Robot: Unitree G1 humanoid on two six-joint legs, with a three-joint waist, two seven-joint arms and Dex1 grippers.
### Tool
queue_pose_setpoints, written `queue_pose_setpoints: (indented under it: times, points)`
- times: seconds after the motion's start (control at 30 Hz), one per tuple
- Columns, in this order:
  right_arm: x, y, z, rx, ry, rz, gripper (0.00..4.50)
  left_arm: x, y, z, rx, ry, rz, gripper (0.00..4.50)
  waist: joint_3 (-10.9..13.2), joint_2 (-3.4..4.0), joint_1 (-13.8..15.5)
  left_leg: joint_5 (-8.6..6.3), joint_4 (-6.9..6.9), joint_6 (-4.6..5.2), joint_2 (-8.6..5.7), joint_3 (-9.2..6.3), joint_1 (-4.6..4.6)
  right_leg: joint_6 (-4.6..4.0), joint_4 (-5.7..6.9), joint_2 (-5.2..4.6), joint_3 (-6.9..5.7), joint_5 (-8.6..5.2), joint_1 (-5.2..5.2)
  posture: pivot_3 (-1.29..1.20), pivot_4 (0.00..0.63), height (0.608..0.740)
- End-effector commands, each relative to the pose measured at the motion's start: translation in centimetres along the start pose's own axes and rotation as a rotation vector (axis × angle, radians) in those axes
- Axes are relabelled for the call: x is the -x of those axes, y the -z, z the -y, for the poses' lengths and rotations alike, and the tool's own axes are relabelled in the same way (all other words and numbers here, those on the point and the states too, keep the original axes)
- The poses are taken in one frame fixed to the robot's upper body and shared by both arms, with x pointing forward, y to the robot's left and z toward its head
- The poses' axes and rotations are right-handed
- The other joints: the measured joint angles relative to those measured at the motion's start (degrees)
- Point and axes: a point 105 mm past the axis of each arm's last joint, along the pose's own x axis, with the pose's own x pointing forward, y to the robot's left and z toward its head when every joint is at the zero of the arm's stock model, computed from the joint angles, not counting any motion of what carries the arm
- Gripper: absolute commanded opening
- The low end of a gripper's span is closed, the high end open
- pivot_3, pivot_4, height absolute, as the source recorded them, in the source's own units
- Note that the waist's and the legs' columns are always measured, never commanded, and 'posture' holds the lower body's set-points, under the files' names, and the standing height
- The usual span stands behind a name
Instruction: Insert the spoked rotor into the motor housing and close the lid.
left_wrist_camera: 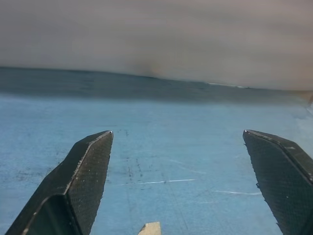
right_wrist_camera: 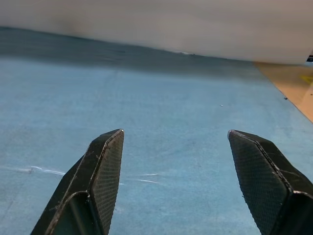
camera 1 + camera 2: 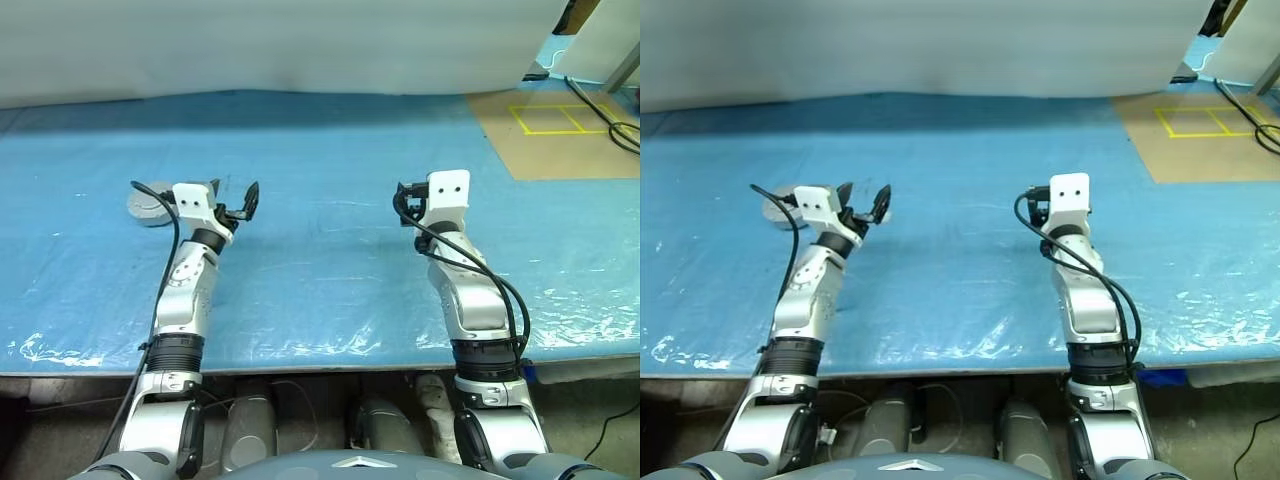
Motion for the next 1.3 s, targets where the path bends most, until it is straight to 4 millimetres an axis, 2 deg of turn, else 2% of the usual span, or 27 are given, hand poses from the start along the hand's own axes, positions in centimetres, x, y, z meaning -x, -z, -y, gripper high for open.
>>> queue_pose_setpoints:
  times: [0.03, 0.13, 0.27, 0.63, 1.3]
  points:
    - [0.4, -1.3, 1.1, 0.018, 0.042, 0.048, 3.57, -0.1, -1.2, 0.5, -0.009, 0.017, 0.046, 4.47, 0.0, 0.0, 0.0, 0.0, 0.0, 0.0, 0.0, 0.0, 0.0, 0.0, 0.0, 0.0, 0.0, 0.0, 0.0, 0.0, 0.15, 0.74]
    - [0.4, -1.8, 1.1, 0.026, 0.032, 0.061, 3.57, -0.4, -1.4, 0.6, -0.012, 0.023, 0.052, 4.47, 0.0, 0.01, -0.1, 0.0, -0.02, 0.0, 0.01, 0.0, 0.0, 0.0, 0.01, 0.01, 0.0, 0.0, -0.02, 0.0, 0.15, 0.74]
    - [0.5, -1.5, 1.3, 0.035, 0.038, 0.051, 3.57, -0.7, -1.4, 0.3, -0.011, -0.006, 0.055, 4.47, 0.0, 0.01, -0.1, 0.0, -0.02, 0.0, 0.01, 0.0, 0.01, 0.0, 0.01, 0.01, 0.01, 0.0, -0.02, 0.0, 0.15, 0.74]
    - [0.4, -1.9, 1.1, 0.042, 0.022, 0.054, 3.57, -0.7, -1.2, 1.2, 0.001, 0.012, 0.057, 4.47, 0.0, 0.01, -0.1, 0.0, -0.02, 0.0, 0.0, 0.01, 0.0, 0.0, 0.0, 0.01, 0.02, 0.0, -0.02, 0.0, 0.15, 0.74]
    - [-0.1, -2.0, 0.2, 0.045, -0.02, 0.049, 3.57, -0.3, -1.9, 0.6, -0.009, -0.027, 0.087, 4.47, 0.0, 0.02, -0.1, 0.0, -0.03, 0.0, 0.01, 0.02, 0.01, 0.0, 0.0, 0.01, 0.03, 0.0, -0.03, 0.0, 0.15, 0.74]
